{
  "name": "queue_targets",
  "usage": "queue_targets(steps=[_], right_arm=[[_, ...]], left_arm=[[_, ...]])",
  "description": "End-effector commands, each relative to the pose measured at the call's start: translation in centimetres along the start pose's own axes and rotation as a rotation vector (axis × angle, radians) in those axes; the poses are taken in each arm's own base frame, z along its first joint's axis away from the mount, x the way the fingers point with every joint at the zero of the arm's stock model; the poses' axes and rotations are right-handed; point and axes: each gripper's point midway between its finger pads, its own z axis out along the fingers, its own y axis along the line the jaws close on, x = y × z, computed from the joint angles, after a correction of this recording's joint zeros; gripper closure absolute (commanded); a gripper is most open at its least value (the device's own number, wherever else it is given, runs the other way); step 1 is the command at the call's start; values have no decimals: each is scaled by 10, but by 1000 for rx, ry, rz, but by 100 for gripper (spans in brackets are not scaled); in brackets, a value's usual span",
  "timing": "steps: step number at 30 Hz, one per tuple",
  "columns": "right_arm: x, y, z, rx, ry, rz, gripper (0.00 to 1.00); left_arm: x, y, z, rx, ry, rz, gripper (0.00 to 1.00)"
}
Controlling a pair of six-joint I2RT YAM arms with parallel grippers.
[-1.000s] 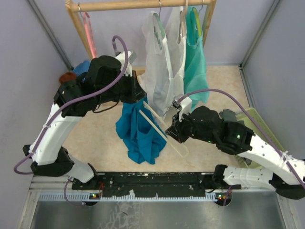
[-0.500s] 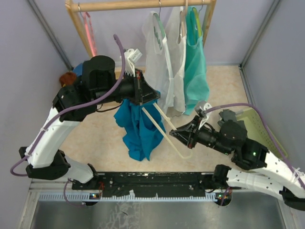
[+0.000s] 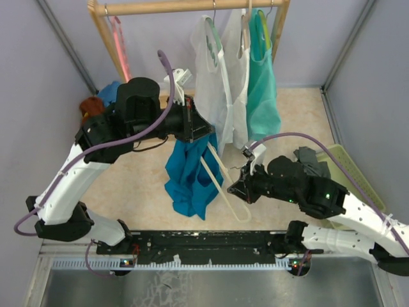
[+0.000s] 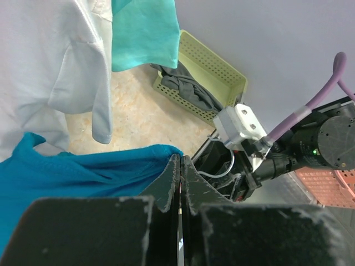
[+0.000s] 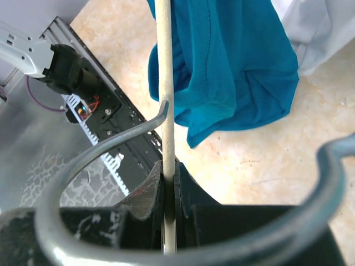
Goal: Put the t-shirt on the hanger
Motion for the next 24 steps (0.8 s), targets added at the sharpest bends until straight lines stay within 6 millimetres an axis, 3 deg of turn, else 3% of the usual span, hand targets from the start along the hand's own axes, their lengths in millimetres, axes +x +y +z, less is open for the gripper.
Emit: queue_targets(steps=[1, 7, 13, 18, 22, 24], right_arm=[[-10, 7, -28, -9, 5, 28, 100], [0, 4, -29, 44, 121, 52, 100], [-6, 6, -19, 53, 123, 49, 100], [-43, 18, -13, -3, -52, 51, 100], [-81, 33, -32, -108, -276, 32, 100], [-90, 35, -42, -138, -355, 27, 100]], left_arm=[[-6, -5, -13, 9, -36, 32, 100], [6, 6, -1, -20, -1, 38, 100], [30, -17, 18, 94, 40, 39, 100], [58, -49, 30, 175, 85, 67, 100], [92, -64, 36, 223, 140, 68, 100], [103, -67, 38, 228, 161, 74, 100]])
